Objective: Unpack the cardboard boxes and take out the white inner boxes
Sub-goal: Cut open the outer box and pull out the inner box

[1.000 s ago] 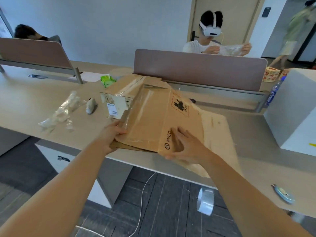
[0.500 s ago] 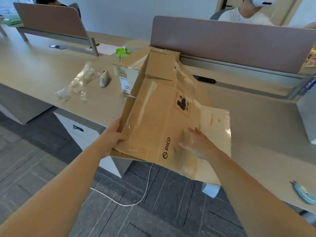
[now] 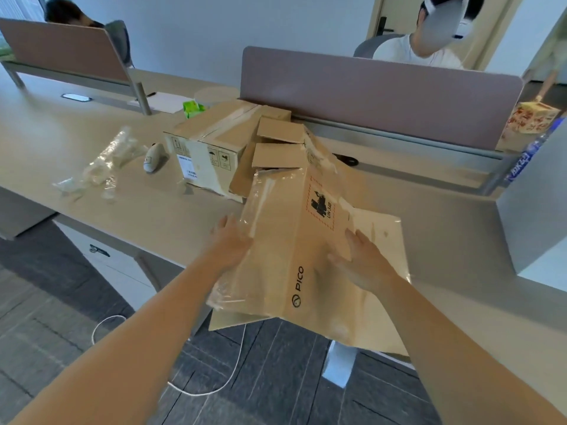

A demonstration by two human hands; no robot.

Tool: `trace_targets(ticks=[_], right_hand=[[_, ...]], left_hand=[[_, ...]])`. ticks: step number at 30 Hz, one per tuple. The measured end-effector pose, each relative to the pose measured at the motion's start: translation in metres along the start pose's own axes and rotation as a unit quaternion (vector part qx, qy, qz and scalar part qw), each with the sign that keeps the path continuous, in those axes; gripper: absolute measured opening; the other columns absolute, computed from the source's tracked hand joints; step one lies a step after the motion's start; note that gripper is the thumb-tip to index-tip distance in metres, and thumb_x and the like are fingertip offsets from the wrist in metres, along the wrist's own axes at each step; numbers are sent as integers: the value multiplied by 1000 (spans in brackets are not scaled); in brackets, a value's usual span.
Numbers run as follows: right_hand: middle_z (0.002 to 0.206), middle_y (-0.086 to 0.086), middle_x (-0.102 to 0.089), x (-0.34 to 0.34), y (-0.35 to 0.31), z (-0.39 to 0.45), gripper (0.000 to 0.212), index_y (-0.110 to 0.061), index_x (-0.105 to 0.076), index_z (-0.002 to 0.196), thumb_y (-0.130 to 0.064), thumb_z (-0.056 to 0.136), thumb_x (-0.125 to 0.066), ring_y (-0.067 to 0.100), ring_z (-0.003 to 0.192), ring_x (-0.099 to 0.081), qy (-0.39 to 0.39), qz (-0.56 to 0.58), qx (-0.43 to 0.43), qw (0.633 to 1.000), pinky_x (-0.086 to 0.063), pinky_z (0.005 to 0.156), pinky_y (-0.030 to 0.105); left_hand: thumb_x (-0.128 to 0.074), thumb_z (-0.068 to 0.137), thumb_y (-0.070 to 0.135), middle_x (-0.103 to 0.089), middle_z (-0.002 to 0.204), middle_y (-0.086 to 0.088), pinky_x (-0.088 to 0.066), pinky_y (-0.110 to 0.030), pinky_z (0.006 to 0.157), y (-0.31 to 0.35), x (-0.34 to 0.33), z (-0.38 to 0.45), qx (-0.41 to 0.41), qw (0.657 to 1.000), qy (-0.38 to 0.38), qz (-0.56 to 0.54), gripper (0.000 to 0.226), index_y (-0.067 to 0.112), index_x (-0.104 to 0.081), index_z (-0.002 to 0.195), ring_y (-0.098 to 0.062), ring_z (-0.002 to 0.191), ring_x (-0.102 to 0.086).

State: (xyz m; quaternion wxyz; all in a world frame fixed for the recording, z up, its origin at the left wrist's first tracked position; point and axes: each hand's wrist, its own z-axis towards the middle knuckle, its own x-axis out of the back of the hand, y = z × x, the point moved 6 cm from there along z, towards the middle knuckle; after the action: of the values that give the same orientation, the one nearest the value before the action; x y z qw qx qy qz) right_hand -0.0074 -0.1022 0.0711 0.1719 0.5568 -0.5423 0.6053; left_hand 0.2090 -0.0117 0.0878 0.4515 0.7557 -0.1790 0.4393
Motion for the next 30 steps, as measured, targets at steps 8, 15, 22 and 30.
trace_targets(ticks=[8,15,22,30], right_hand=[[153,8,-21,30,21,57,64,-14,-17,146,-44,94,-39,25,141,-18,30,-46,-20,998,-20,115,44],[153,8,-21,32,28,120,59,-15,-18,146,-46,97,-29,27,141,-21,45,-55,-31,997,-22,115,44],[157,10,-6,-6,42,159,66,-20,-5,148,-52,95,-27,29,144,-8,-24,-63,-51,996,-13,117,48],[155,9,-5,-10,108,151,68,-17,-6,147,-55,94,-25,29,144,-7,-17,-117,-119,986,-13,117,47]], left_hand=[[-34,97,42,5,158,-4,1,-42,116,95,-14,64,-197,961,61,184,66,19,-1,150,-24,145,9],[-33,94,53,7,158,-6,8,-48,114,121,-36,136,-230,931,16,283,72,21,0,149,-29,144,13],[-22,92,60,9,158,-1,9,-48,114,73,-61,163,-206,911,-7,358,76,18,5,149,-26,143,17],[-27,94,56,13,157,-2,6,-43,116,99,-126,176,-229,927,-69,290,76,18,9,149,-24,145,12]])
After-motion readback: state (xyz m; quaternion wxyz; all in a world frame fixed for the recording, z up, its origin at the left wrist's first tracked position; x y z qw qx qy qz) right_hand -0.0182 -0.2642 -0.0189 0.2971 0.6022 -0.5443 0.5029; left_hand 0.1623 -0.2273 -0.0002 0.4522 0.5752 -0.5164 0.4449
